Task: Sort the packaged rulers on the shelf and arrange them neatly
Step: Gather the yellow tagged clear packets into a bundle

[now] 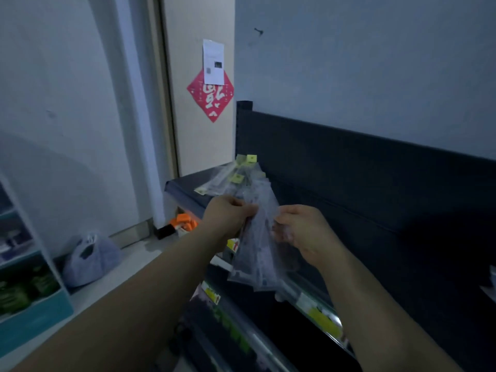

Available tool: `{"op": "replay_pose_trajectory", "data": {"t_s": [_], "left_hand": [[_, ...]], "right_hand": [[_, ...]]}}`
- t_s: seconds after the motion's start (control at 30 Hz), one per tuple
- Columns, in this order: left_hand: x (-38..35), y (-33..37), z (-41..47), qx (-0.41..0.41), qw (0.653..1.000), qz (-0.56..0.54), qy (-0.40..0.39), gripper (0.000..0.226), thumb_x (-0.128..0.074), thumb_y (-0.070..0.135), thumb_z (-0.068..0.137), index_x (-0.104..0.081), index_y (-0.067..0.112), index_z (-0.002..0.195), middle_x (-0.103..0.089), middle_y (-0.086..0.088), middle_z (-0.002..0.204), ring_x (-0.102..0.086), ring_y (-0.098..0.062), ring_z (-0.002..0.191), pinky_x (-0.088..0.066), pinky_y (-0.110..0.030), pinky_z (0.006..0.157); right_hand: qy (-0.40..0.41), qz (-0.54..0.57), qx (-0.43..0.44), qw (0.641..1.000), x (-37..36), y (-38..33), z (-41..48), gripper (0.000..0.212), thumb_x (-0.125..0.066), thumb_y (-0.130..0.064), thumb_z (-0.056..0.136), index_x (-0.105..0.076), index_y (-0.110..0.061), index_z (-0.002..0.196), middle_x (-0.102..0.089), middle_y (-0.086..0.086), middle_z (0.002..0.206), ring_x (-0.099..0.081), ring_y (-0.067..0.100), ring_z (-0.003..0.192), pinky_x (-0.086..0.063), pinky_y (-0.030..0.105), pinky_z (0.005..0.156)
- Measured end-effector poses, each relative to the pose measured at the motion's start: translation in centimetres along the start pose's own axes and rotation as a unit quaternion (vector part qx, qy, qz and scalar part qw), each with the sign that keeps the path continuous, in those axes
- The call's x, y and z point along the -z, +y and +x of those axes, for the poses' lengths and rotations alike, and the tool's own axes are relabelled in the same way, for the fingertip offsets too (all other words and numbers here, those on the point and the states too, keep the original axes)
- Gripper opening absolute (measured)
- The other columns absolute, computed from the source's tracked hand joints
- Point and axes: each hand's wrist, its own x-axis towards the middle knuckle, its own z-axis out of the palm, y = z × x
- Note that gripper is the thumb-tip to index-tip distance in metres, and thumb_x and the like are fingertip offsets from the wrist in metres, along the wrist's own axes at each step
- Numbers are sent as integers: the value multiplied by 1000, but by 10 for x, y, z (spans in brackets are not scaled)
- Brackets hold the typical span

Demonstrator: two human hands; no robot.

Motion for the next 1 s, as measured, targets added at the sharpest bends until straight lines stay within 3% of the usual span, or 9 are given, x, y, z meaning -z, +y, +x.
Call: {"op": "replay_pose_trajectory", "data": {"t_s": [0.2, 0.3, 0.47, 0.57, 0.63, 0.7, 0.77, 0.87, 1.0], "left_hand": [[16, -2, 85, -13, 999, 36, 25, 24, -70, 20, 85, -69, -3, 78, -53, -6, 53, -46, -14, 43, -38, -22, 47], [19, 1, 135, -31, 996, 78, 35, 25, -69, 23, 85, -70, -2, 82, -60, -5, 61, -53, -15, 53, -43, -25, 55], [15, -4, 208, -41, 993, 102, 39, 26, -67, 18, 87, -67, -7, 90, -64, -12, 71, -57, -17, 57, -51, -27, 55], [13, -9, 241, -70, 986, 142, 40, 26, -65, 17, 86, -66, -8, 87, -68, -22, 80, -64, -27, 64, -59, -39, 68], [12, -11, 261, -93, 980, 173, 38, 21, -63, 18, 88, -64, -3, 83, -69, -22, 85, -68, -32, 72, -59, -44, 70], [12, -13, 275, -103, 975, 197, 26, 16, -61, 21, 90, -61, 8, 97, -70, -15, 95, -68, -28, 80, -58, -37, 72], [11, -16, 290, -124, 965, 231, 11, 33, -63, 22, 89, -57, 7, 117, -67, -9, 109, -66, -24, 93, -50, -29, 80], [19, -24, 294, -195, 943, 269, -1, 40, -63, 24, 89, -56, 7, 125, -62, -8, 120, -59, -21, 107, -41, -24, 86], [46, -43, 285, -310, 880, 359, -11, 78, -49, 66, 75, -47, 18, 137, -50, -4, 138, -45, -24, 127, -34, -36, 107]], "right_hand": [[4, -21, -3, 1000, -28, -6, 85, 22, -51, 8, 87, -64, 3, 104, -64, 20, 94, -62, 20, 67, -55, 28, 52], [9, -29, -5, 1000, -38, -11, 128, 18, -50, 8, 87, -64, -2, 87, -63, 19, 87, -60, 22, 69, -58, 33, 60], [35, -102, 6, 994, -51, -16, 200, 21, -47, 11, 82, -63, 13, 96, -61, 18, 85, -59, 28, 76, -56, 42, 72], [62, -168, 26, 983, -55, -15, 227, 23, -50, 7, 84, -67, -5, 74, -66, 11, 80, -64, 28, 78, -57, 42, 72], [67, -217, 42, 973, -58, -14, 238, 19, -54, 2, 85, -67, -11, 77, -69, 8, 86, -66, 24, 83, -57, 36, 70], [61, -268, 54, 960, -59, -8, 245, 16, -54, -3, 86, -63, -15, 82, -68, 4, 92, -65, 22, 87, -57, 36, 74], [53, -301, 66, 950, -58, -1, 248, 13, -54, -9, 86, -61, -21, 86, -68, 2, 96, -65, 21, 88, -56, 39, 78], [44, -342, 65, 936, -56, 8, 248, 13, -56, -22, 88, -61, -16, 98, -66, 0, 98, -63, 18, 88, -54, 38, 82], [48, -331, 32, 942, -56, 15, 239, 6, -51, -30, 96, -51, -28, 102, -58, -14, 98, -51, -7, 80, -42, 12, 65]]}}
